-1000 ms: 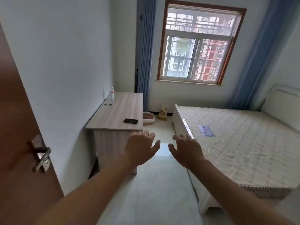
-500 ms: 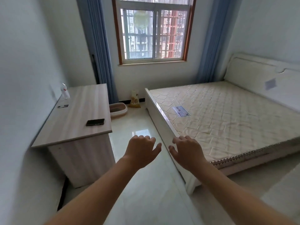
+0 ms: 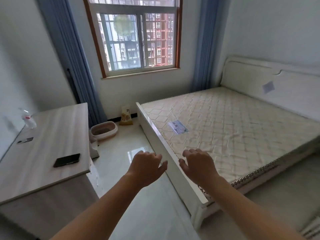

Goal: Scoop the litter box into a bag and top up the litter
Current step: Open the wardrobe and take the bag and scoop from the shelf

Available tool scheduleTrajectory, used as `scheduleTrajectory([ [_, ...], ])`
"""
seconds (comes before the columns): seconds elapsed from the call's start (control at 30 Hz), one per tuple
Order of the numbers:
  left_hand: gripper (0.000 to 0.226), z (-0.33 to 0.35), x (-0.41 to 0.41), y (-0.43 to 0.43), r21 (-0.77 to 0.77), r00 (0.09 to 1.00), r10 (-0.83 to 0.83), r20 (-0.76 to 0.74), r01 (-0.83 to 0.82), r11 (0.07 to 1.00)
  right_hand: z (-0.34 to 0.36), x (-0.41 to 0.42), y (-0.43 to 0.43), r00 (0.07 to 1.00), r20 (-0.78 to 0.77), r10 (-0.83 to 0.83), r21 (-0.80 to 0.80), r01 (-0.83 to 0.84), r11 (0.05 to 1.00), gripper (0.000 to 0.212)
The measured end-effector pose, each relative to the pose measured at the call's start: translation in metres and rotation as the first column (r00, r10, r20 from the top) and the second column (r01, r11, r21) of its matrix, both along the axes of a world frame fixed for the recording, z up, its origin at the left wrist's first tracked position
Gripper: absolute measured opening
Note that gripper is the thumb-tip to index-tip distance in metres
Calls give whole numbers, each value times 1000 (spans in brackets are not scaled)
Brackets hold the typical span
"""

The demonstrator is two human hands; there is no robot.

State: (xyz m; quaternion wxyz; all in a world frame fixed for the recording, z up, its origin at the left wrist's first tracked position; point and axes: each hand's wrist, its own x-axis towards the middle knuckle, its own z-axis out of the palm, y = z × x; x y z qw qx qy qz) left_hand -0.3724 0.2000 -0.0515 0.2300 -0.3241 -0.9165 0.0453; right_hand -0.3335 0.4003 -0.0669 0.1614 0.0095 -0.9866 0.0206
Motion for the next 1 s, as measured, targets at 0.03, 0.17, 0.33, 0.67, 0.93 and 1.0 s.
scheduleTrajectory([
  [0.03, 49, -3, -16, 8, 5, 1000, -16, 10, 16, 1000, -2, -10, 7, 1000, -6, -16, 12, 16, 1000, 32],
  [0.17, 50, -15, -79, 40, 71, 992, -120, 46, 117, 991, -13, -50, 37, 991, -14, -132, 51, 132, 990, 35],
  [0.33, 55, -26, -157, 87, 107, 960, -267, 86, 257, 960, -19, -88, 62, 955, 29, -296, 27, 296, 955, 32],
  [0.67, 53, -27, -175, 238, 65, 741, -662, 112, 659, 749, -10, -55, 135, 737, 119, -665, 15, 668, 744, 29],
  [0.93, 55, -33, -152, 334, -18, 653, -751, 97, 755, 655, -18, -8, 213, 607, 108, -787, -65, 795, 604, 31],
  [1.0, 56, -31, -153, 353, -1, 642, -763, 67, 765, 644, -24, -11, 232, 603, 101, -791, -96, 797, 596, 32],
])
